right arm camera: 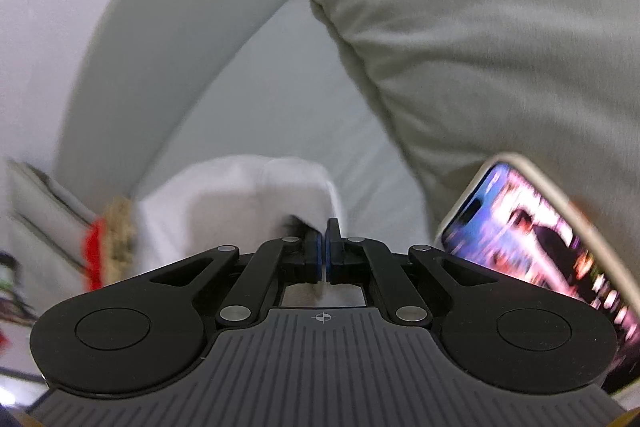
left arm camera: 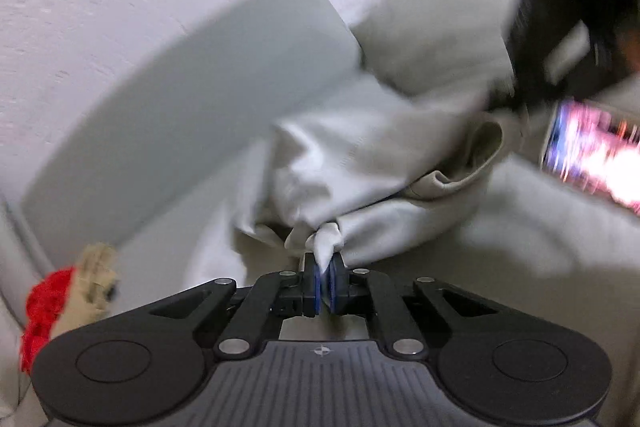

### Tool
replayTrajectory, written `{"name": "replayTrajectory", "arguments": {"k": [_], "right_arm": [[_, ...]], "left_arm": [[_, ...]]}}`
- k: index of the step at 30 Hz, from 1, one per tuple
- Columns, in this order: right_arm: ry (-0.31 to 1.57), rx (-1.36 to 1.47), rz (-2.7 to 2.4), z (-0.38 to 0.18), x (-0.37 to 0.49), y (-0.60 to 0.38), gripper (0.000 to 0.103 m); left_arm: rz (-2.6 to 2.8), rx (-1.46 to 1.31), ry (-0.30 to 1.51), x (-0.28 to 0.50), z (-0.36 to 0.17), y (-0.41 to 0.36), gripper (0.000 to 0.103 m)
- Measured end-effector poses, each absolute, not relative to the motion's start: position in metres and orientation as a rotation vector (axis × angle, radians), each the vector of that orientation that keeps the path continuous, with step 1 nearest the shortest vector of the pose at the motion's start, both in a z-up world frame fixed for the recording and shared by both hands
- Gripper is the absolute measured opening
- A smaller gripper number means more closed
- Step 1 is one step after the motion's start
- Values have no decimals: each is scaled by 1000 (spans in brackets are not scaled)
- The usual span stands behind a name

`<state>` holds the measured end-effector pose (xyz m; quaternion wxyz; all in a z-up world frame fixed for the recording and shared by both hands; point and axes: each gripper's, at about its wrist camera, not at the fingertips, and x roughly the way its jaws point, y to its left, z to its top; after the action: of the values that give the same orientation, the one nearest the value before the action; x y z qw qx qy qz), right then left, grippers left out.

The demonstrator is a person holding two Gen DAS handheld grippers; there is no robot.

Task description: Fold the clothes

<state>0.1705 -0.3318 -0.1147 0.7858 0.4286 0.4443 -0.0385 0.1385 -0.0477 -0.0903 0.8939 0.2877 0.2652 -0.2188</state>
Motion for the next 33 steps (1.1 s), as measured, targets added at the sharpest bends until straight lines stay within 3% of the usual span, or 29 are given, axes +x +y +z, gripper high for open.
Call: {"name": "replayTrajectory", "arguments": {"k": [4, 6, 8, 9, 12, 14, 17, 24, 28, 33], "right_arm": [[989, 994, 6, -102, 141, -325, 1], [1059, 959, 40, -104, 117, -311, 2], [1153, 883, 38, -111, 98, -296, 23], [1175, 837, 27, -112, 90, -292, 26], [1163, 745, 11, -104, 68, -281, 42], [1078, 700, 24, -87, 60, -276, 60], [984, 582, 67, -59, 64, -257, 63], [960, 312, 298, -54, 107, -177, 64], [923, 23, 306, -74, 124, -130, 76], [869, -120, 343, -89, 139, -102, 79]], "left_arm": [[-513, 617, 519, 83, -46, 10, 7], [-508, 679, 587, 56, -51, 31, 17], [-436, 705, 637, 33, -61, 45, 22], [-394, 663, 657, 25, -61, 54, 32], [-332, 321, 712, 10, -51, 83, 56], [-303, 33, 749, 6, -46, 100, 60], [-284, -289, 812, 11, -55, 102, 60], [-312, -307, 881, 5, -71, 68, 59], [-322, -336, 938, 8, -90, 60, 59], [-323, -335, 969, 11, -103, 60, 59]]}}
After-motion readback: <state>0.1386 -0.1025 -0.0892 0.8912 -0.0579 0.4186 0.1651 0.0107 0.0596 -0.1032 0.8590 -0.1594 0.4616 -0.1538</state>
